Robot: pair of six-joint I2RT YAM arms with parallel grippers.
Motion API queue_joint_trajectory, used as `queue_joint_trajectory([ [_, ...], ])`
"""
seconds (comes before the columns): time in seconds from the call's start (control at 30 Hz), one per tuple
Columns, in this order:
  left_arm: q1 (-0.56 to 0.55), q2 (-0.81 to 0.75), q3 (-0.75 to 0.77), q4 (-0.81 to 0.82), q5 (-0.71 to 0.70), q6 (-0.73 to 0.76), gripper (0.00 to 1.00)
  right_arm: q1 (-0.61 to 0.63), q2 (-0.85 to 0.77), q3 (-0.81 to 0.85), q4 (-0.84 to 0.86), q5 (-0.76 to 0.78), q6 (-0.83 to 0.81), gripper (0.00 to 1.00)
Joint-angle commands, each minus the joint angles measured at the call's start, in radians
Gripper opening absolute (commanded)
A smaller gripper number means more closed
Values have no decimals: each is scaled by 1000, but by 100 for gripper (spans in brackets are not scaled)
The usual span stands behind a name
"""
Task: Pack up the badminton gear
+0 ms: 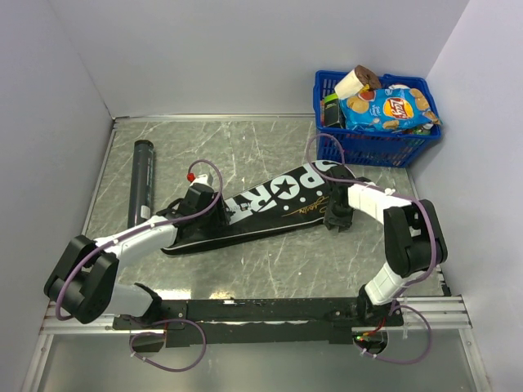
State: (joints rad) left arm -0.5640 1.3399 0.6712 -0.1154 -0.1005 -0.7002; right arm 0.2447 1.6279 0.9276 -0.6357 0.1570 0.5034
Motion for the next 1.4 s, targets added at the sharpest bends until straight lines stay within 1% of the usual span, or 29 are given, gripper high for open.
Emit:
queue_joint_trajectory([
  [0.0, 7, 8, -10, 28, -16, -5, 58, -36, 42, 46, 50, -4, -9, 43],
  [0.3, 9, 41, -5, 42, -8, -4, 56, -41, 72, 89, 39, 16, -37, 37],
  [0.47, 10, 48, -12, 46, -4, -2, 52, -45, 79, 100, 41, 16, -37, 30],
  [0.6, 10, 47, -15, 51, -4, -2, 51, -45, 84, 106, 41, 16, -42, 21],
  [0.67, 10, 50, -16, 49, -2, -1, 50, -45, 85, 108, 42, 15, -45, 18],
  [0.73, 12, 54, -16, 51, -1, -1, 50, -45, 86, 106, 45, 12, -48, 11],
  [0.77, 12, 54, -15, 51, 1, -1, 49, -47, 84, 105, 48, 6, -51, 10],
  [0.8, 12, 56, -16, 52, 4, -1, 49, -47, 82, 102, 51, 3, -52, 4],
  [0.83, 10, 58, -15, 54, 4, -1, 49, -45, 82, 102, 53, 1, -54, 1],
  [1.03, 10, 58, -15, 56, 7, 2, 48, -35, 84, 93, 82, -68, -71, 0],
  [1.17, 12, 59, -13, 56, 10, 2, 47, 25, 87, 99, 96, -138, -101, 0],
  [1.2, 10, 58, -12, 56, 8, 2, 47, 65, 82, 108, 84, -142, -103, 0],
  [1.3, 12, 54, -13, 54, 12, 2, 47, 110, 37, 102, 67, -132, -89, 0],
  [1.33, 10, 54, -15, 56, 13, 2, 47, 111, -6, 93, 73, -151, -83, 0],
  [1.37, 12, 53, -15, 56, 15, 2, 47, 110, -32, 68, 79, -151, -65, 15],
])
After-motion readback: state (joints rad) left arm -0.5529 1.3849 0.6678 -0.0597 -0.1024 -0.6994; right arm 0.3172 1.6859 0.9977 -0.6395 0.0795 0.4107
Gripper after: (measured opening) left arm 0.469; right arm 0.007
